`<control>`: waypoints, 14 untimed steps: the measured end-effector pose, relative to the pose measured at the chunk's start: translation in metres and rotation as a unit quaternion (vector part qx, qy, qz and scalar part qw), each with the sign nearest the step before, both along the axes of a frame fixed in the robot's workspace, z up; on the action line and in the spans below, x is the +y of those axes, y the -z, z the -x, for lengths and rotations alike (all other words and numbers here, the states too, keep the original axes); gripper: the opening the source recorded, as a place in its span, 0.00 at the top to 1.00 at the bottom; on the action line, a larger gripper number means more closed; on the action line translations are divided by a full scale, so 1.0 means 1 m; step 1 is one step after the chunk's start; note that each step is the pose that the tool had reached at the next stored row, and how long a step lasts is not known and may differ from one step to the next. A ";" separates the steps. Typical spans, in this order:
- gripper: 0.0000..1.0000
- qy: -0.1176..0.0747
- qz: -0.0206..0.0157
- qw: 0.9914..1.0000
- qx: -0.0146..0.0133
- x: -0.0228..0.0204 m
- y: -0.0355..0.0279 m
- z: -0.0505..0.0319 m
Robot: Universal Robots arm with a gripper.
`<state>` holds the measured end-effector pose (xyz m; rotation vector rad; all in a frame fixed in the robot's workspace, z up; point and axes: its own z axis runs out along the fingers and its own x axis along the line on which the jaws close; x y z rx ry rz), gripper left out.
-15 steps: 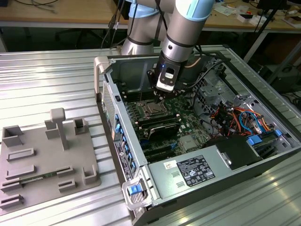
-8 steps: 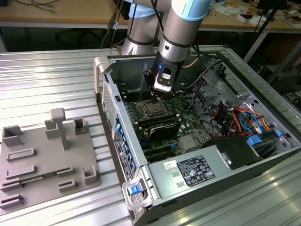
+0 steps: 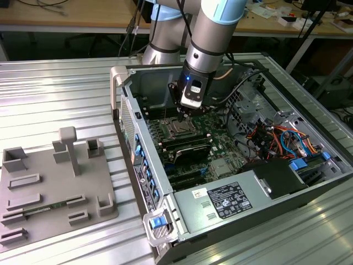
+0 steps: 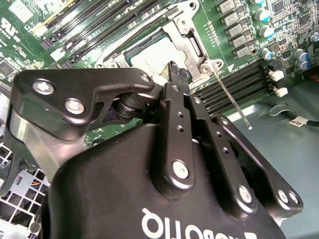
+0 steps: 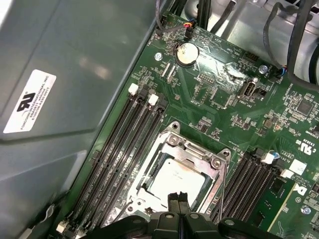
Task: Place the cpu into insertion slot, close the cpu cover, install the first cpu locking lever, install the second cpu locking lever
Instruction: 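Install the first cpu locking lever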
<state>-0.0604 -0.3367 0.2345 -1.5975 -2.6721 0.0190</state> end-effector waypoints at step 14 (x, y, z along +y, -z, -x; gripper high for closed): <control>0.89 -0.011 0.000 1.000 0.000 0.0000 0.0000 0.0000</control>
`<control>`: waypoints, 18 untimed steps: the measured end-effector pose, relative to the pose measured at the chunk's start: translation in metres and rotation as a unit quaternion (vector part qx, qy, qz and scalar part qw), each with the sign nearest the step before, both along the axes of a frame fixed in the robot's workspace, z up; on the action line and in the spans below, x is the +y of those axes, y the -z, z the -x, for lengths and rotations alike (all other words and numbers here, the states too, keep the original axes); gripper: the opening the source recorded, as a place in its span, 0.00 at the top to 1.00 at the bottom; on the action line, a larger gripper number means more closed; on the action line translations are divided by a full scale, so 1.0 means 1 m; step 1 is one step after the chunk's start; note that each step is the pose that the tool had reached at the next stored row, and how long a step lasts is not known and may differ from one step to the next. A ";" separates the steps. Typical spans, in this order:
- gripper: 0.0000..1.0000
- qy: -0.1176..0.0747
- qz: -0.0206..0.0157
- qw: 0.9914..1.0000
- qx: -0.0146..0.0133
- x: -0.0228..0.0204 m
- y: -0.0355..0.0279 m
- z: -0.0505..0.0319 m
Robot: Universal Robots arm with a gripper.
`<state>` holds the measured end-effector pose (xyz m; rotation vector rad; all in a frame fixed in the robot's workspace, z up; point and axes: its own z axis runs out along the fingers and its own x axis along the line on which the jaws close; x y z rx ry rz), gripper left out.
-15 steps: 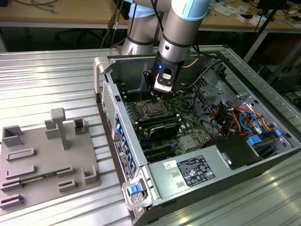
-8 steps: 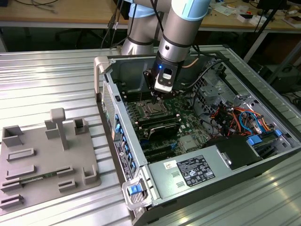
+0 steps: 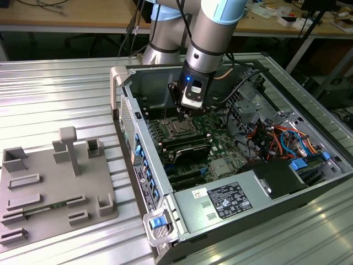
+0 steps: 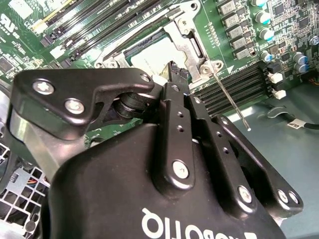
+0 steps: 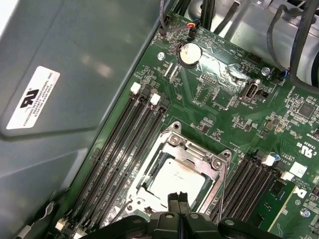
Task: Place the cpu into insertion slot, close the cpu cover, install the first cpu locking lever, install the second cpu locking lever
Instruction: 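Install the first cpu locking lever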
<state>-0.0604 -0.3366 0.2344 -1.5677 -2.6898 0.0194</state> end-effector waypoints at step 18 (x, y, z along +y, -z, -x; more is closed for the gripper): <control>0.89 -0.017 0.000 1.000 0.000 0.0000 0.0000 0.0000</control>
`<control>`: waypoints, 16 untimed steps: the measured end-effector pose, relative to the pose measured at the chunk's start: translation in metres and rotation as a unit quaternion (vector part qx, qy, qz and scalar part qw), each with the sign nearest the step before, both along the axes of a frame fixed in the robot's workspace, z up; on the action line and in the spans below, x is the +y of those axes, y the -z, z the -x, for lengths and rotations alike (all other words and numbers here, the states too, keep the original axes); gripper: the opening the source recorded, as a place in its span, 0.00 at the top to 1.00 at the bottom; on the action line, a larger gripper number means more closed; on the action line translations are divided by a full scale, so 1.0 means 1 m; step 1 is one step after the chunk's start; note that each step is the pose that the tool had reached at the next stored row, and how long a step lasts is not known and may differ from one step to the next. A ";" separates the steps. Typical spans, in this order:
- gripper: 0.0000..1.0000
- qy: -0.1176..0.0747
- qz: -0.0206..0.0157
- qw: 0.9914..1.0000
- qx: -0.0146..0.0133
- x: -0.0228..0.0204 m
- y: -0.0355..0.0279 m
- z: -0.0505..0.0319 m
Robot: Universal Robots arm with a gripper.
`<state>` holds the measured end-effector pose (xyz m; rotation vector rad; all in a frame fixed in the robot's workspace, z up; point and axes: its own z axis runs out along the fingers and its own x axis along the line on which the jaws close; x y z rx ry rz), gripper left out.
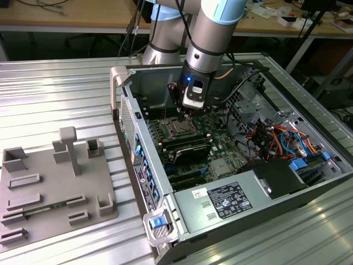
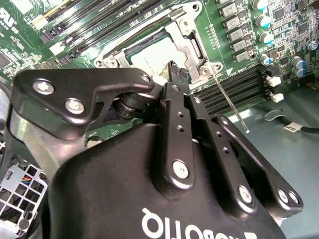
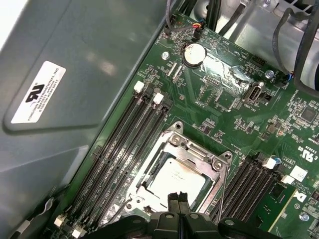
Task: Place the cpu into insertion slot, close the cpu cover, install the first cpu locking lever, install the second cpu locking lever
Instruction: 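Install the first cpu locking lever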
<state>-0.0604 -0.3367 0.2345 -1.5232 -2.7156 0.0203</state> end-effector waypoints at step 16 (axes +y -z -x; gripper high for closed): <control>0.89 -0.060 -0.002 0.998 0.000 0.0000 -0.0095 0.0000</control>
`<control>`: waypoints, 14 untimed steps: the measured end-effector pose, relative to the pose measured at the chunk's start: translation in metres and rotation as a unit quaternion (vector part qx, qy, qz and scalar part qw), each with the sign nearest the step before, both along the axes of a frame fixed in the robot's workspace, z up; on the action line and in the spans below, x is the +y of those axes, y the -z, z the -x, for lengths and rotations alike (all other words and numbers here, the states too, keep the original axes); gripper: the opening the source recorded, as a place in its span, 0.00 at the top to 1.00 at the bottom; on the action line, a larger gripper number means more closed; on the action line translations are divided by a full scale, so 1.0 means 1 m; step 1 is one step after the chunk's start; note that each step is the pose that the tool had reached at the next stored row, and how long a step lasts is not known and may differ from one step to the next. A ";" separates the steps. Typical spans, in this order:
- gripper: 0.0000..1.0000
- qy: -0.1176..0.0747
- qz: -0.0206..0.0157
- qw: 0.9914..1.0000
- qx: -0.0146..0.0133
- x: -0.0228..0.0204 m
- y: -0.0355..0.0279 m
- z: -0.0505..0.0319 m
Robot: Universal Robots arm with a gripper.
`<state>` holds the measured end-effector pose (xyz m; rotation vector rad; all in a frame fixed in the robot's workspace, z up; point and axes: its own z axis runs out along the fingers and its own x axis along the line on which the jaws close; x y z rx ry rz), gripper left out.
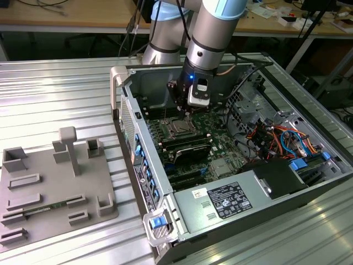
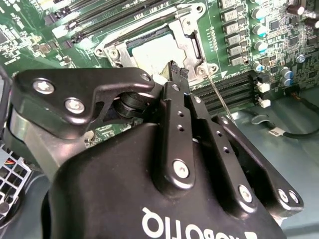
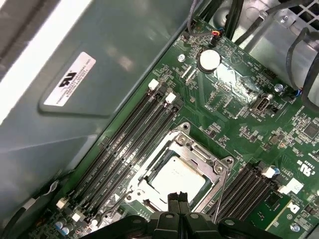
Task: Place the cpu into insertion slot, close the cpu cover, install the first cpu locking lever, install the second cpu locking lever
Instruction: 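Install the first cpu locking lever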
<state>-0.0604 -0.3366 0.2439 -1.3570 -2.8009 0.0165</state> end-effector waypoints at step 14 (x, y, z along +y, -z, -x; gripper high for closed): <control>0.89 -0.074 -0.009 0.997 0.000 -0.0005 -0.0012 0.0091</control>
